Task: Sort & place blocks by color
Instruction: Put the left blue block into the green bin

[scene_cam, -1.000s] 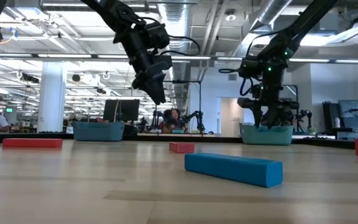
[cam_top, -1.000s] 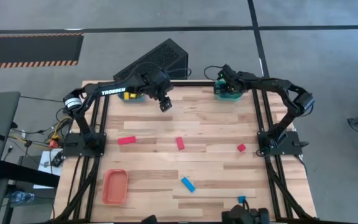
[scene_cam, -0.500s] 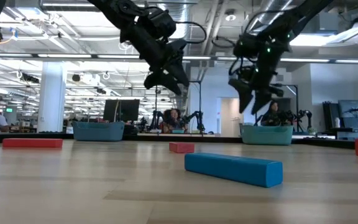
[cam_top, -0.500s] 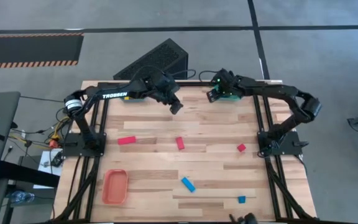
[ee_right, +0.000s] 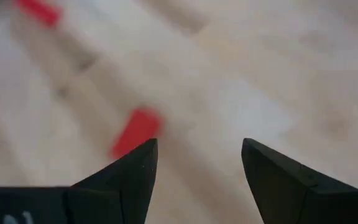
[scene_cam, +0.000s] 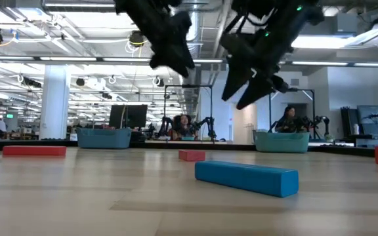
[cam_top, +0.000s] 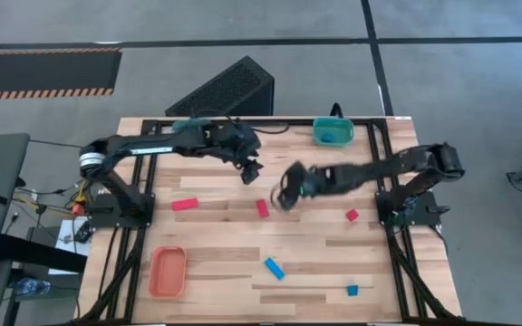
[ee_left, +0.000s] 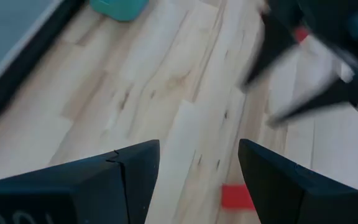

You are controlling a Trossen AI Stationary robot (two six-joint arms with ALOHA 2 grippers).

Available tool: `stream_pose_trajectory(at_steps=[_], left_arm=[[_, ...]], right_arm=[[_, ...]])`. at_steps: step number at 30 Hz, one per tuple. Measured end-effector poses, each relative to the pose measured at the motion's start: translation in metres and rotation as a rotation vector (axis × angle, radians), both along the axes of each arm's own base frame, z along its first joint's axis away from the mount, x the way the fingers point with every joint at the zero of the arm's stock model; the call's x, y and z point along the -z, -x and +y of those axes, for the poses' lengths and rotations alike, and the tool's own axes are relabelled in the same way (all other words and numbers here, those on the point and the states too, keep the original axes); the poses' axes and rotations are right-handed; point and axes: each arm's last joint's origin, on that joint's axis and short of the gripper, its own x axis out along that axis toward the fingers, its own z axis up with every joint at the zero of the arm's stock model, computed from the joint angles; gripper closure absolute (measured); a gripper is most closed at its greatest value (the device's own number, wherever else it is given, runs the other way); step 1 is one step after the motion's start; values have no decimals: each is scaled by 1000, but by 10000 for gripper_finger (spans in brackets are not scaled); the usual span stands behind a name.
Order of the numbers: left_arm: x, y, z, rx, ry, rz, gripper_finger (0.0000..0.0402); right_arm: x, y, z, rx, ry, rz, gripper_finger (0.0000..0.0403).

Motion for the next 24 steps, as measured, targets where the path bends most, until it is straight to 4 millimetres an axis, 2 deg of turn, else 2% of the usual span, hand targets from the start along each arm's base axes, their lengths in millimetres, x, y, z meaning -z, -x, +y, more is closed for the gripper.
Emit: stream_pose_trajectory(at_steps=[4,7,9,13,18,24], left_arm=[[-26,22,-17,1,-67,-9,196],[-34,35,-31,30,-126,-29,196],[-31,41,-40,47,-150,-43,196],[-16,47,-52,60,-126,-111,196],[10,52,-71,100,-14,-115,196],[30,60,-103,134,15,-56,196]], right_arm=[[12,-6,59,-121,-28,-40,148],[27,-7,101,-243,-32,-37,148],[38,-6,125,-264,-77,14,148],[54,-6,158,-240,-194,200,148],[51,-23,200,-277,-195,227,148],[48,-47,221,-279,-163,265,148]])
